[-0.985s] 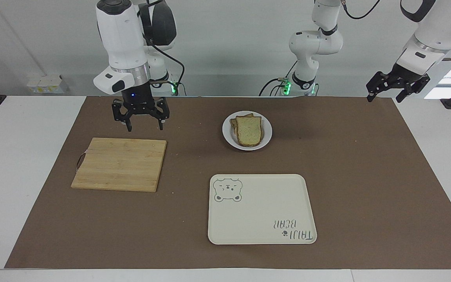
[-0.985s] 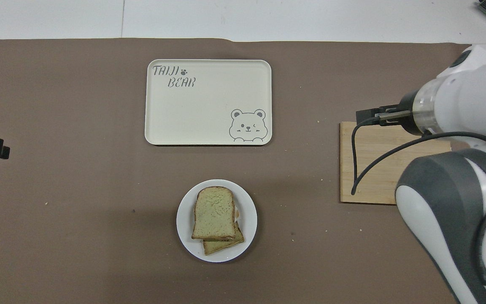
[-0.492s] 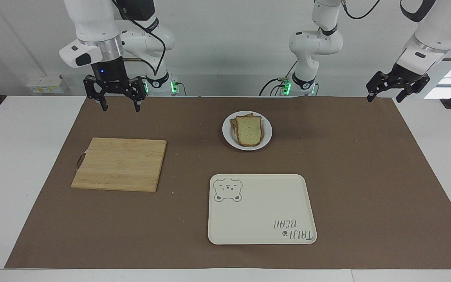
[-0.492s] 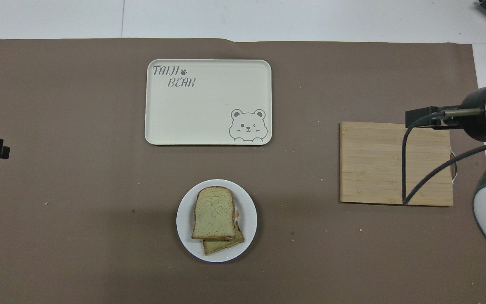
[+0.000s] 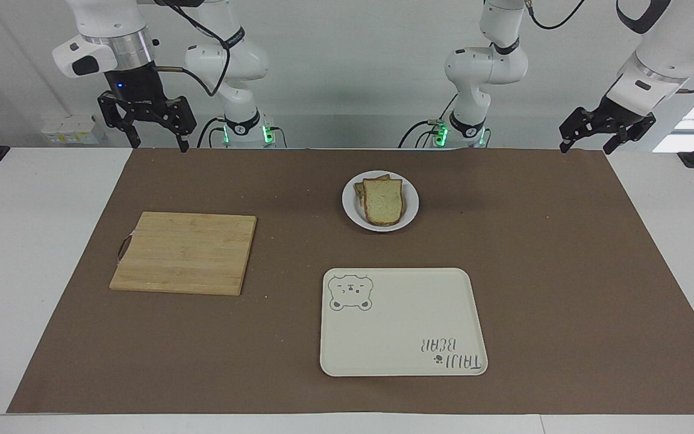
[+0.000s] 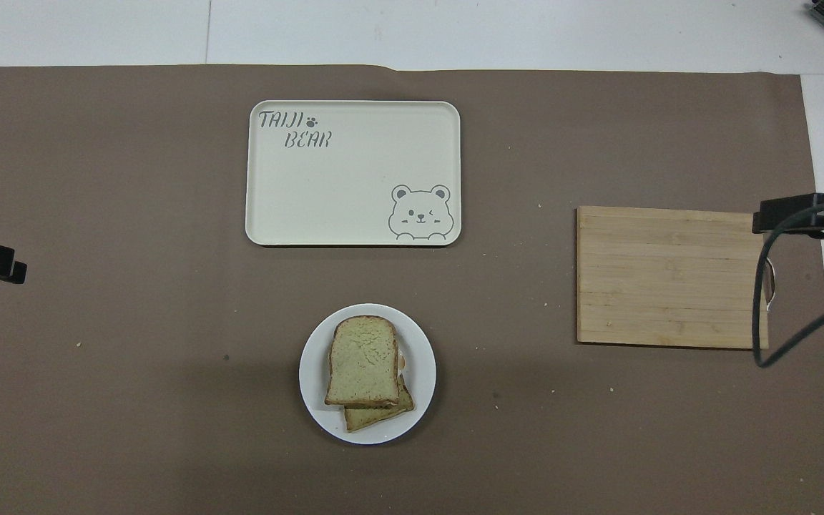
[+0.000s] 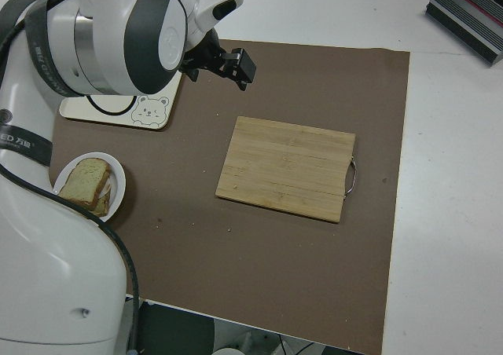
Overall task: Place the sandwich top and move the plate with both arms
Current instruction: 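Reach the left gripper to the plate rim and grip it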
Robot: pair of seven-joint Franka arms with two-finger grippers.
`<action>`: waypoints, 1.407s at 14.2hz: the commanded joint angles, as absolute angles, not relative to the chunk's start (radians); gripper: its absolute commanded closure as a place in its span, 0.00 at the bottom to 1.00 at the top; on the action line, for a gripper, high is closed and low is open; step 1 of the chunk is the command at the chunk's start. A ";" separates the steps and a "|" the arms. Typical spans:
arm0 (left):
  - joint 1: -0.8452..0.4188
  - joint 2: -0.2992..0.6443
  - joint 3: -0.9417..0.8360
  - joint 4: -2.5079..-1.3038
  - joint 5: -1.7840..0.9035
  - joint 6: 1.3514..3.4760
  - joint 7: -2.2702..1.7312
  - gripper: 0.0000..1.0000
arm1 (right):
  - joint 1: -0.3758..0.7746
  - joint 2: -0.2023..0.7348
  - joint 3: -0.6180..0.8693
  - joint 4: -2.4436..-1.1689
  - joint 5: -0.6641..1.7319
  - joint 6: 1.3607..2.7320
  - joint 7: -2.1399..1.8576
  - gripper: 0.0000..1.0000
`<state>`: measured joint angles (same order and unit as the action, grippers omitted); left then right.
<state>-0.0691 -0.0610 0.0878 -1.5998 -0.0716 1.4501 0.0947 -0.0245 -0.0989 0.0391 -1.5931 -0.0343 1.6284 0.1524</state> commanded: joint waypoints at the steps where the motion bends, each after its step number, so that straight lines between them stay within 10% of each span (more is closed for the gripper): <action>1: -0.061 -0.133 0.083 -1.737 -0.174 1.500 0.090 0.00 | -0.058 -0.113 0.011 -1.592 0.004 1.612 0.164 0.00; 11: -0.074 -0.192 0.083 -2.187 -0.535 1.811 0.391 0.00 | -0.040 -0.141 -0.052 -1.695 -0.037 1.614 -0.005 0.00; 20: -0.342 -0.143 0.081 -2.500 -0.779 2.271 0.423 0.00 | 0.058 -0.143 -0.052 -1.683 -0.029 1.546 0.112 0.00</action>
